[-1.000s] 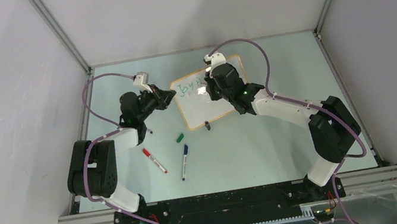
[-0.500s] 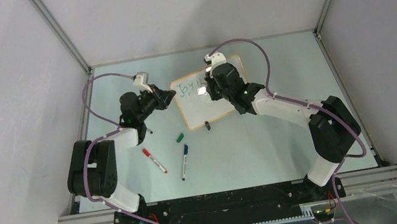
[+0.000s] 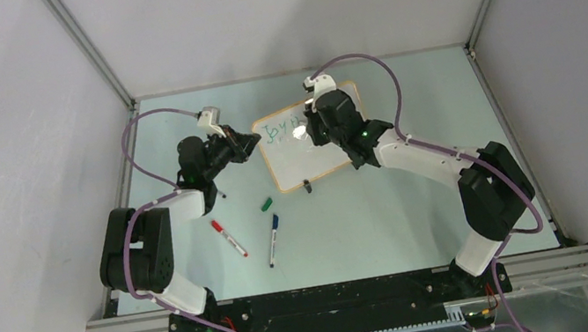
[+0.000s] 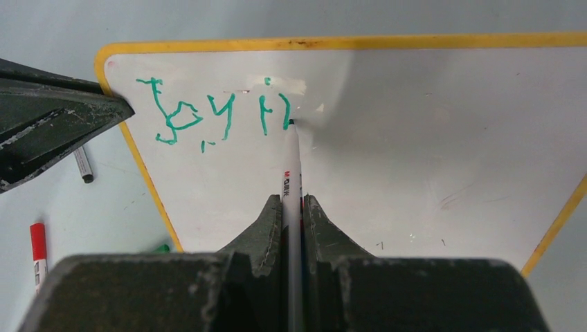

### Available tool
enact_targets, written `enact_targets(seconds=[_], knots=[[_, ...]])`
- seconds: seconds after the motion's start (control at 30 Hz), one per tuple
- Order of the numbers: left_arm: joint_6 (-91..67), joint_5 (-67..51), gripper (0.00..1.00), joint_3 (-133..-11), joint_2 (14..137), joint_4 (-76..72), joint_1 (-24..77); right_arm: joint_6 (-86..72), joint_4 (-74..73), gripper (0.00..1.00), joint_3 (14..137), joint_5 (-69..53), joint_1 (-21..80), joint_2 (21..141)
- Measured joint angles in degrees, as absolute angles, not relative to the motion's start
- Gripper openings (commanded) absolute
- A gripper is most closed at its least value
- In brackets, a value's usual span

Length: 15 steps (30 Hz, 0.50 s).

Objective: Write a sentence on the whiteboard

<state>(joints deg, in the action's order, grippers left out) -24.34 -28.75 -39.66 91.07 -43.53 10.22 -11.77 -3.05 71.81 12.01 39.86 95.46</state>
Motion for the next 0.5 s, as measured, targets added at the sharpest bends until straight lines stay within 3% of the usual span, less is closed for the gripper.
enact_targets(seconds=[0.5], knots=[[-24.4, -28.8, 0.04, -39.7, 91.1, -43.5, 10.2, -11.7, -3.5, 0.00, 73.8, 12.0, 39.2, 96.1]])
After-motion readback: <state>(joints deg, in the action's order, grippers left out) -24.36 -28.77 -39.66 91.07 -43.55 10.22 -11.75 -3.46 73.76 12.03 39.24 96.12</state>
